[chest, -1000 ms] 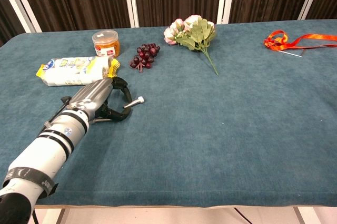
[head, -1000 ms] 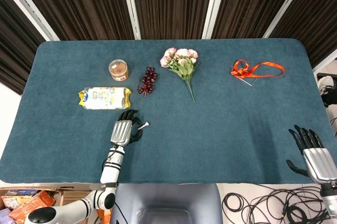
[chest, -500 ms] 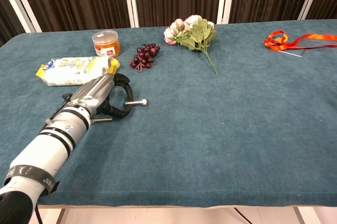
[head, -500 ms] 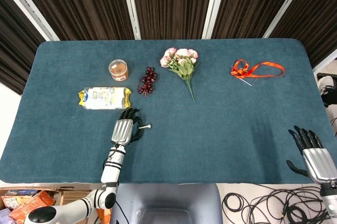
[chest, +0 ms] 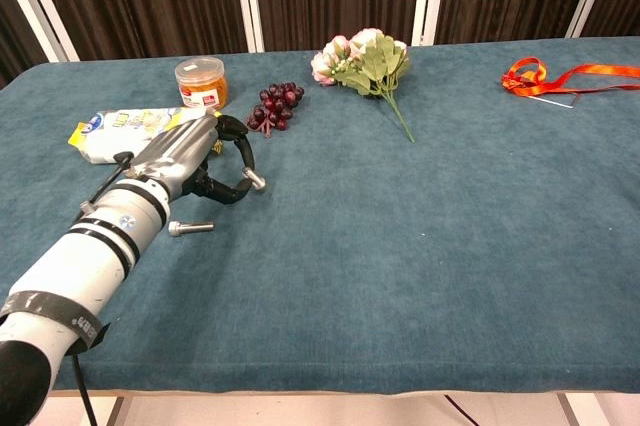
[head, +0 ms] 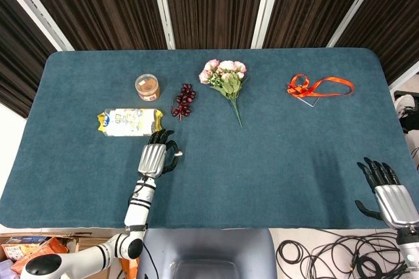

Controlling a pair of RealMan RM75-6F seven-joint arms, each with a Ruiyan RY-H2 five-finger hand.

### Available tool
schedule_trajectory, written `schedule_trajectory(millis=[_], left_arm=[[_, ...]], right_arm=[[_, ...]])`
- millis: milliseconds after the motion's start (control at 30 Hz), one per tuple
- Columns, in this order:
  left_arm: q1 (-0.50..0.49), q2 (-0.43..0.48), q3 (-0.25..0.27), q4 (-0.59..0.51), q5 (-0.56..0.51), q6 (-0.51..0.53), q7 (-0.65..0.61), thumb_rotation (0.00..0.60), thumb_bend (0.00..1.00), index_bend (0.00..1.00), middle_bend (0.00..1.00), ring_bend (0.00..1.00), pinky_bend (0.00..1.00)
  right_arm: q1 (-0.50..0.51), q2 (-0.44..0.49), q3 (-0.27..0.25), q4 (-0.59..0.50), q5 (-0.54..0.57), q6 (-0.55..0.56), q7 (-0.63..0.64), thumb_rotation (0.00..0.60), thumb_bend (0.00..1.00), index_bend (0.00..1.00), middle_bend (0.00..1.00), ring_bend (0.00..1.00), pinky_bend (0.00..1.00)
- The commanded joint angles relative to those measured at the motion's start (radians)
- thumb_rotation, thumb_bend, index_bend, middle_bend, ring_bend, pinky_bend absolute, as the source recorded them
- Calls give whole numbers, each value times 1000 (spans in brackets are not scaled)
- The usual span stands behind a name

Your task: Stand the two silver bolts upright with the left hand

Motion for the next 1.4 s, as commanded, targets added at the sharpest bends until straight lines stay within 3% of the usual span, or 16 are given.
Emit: schedule_trajectory(millis=[33, 800, 1400], left_arm=[[-4, 4, -5, -9, -13, -11, 11, 600, 390, 565, 195, 103, 135], [-46, -13, -29, 27, -74, -63, 34, 600, 375, 562, 213, 107, 129], [-58, -10, -14, 41, -38, -52, -25, 600, 366, 450, 211, 108, 127]], right_arm=[[0, 0, 1, 1, 0, 0, 1, 600, 209, 0, 0, 0, 0], [-6, 9, 7, 1, 10, -7, 27, 600, 210, 0, 0, 0, 0], [-10, 19, 5, -1, 10, -12, 40, 600, 209, 0, 0, 0, 0]])
